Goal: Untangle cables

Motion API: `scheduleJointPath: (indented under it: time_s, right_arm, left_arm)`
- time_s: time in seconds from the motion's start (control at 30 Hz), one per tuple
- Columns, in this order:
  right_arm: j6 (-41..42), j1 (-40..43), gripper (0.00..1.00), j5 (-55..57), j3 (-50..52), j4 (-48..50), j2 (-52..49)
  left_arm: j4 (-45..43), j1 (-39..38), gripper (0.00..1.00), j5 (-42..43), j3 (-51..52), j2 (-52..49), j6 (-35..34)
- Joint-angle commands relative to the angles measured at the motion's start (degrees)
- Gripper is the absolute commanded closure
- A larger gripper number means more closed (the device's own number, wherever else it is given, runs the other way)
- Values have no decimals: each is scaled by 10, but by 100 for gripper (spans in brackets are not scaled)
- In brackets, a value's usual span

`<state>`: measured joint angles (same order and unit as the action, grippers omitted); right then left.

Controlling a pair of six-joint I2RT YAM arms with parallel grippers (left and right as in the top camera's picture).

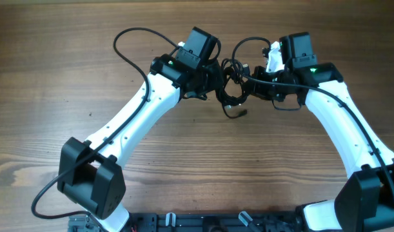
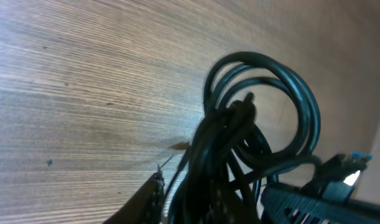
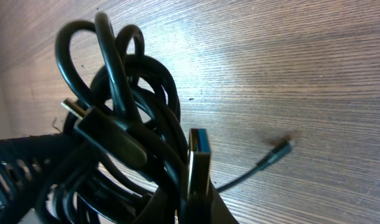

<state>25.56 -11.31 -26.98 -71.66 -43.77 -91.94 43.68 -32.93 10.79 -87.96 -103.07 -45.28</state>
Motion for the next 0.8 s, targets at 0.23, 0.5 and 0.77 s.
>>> scheduleJointPath:
  time_s: [0.23, 0.5, 0.77]
  right_arm:
    - [-12, -3, 95, -36, -3, 5, 0]
    - [-12, -3, 95, -36, -3, 9, 0]
    - [-11, -3, 95, -36, -3, 9, 0]
  left_arm:
    - [-5, 73, 50, 189, -17, 19, 142]
    - [35, 52, 53, 213, -16, 31, 153]
    - [53, 12, 68, 141, 0, 27, 146]
